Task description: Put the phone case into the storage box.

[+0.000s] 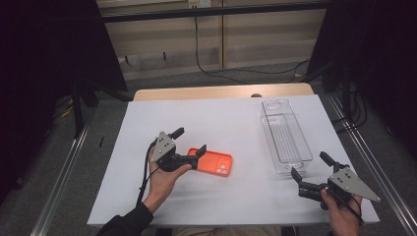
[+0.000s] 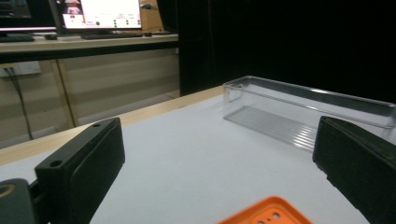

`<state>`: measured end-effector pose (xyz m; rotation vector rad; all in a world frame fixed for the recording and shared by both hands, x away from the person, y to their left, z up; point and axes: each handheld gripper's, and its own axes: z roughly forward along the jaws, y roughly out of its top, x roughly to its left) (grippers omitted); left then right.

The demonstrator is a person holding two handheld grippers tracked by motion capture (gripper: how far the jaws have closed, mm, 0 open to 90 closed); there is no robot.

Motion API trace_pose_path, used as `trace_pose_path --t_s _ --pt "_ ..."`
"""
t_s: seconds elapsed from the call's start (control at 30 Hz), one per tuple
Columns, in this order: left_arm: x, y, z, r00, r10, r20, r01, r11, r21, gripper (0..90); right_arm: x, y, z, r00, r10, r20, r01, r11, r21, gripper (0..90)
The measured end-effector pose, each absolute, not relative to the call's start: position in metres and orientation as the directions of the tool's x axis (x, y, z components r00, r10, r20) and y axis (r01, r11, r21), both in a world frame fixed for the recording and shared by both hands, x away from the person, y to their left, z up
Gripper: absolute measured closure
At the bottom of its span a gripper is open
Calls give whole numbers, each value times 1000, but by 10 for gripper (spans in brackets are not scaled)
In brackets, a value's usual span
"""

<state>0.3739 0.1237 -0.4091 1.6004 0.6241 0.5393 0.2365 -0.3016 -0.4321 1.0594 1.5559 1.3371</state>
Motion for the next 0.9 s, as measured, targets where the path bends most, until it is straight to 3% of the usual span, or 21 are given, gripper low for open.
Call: trace_pose_path --t_s 0.37,0.77,0.9 --pt "389 115 -410 725 688 1 89 -96 991 61 237 -302 -432 -323 945 -53 91 86 992 0" --pt "407 104 -413 718 694 51 72 -147 986 179 237 -302 -433 -322 945 -52 91 86 992 0" --pt "409 104 -421 732 680 34 112 -170 979 239 237 -302 -432 -323 945 -52 91 85 992 0"
